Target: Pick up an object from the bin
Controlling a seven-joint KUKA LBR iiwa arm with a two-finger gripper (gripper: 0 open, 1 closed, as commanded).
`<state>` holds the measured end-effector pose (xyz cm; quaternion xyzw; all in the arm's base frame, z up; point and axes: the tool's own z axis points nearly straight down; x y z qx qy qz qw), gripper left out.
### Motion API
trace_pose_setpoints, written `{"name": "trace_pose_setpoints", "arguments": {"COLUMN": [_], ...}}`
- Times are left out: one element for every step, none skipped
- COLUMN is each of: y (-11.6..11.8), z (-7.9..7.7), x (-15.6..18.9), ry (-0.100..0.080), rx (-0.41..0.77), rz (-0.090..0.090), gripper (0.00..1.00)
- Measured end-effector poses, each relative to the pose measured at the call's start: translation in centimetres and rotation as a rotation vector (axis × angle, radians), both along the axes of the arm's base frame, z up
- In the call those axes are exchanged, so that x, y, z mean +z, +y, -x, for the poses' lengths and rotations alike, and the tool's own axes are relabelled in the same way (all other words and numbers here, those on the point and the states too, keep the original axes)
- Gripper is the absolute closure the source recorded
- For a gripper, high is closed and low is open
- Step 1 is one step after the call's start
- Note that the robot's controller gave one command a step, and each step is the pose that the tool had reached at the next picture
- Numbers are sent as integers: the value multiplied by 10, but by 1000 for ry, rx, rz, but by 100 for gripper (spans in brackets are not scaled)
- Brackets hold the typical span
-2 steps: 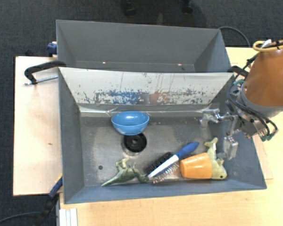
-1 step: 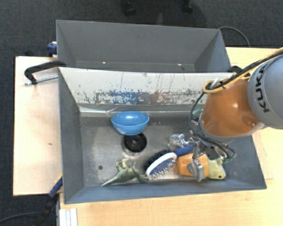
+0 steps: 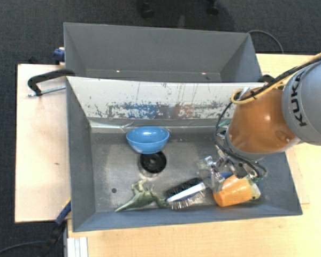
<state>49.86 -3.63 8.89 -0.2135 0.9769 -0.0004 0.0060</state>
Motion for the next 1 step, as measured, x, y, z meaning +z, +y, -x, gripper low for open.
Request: {"name": "trace_pose_setpoints", "arguments": {"y": [0], "z": [2], "x": [-2], "ry": [7], "rx": [0], "rz": [0], "gripper": [0]}}
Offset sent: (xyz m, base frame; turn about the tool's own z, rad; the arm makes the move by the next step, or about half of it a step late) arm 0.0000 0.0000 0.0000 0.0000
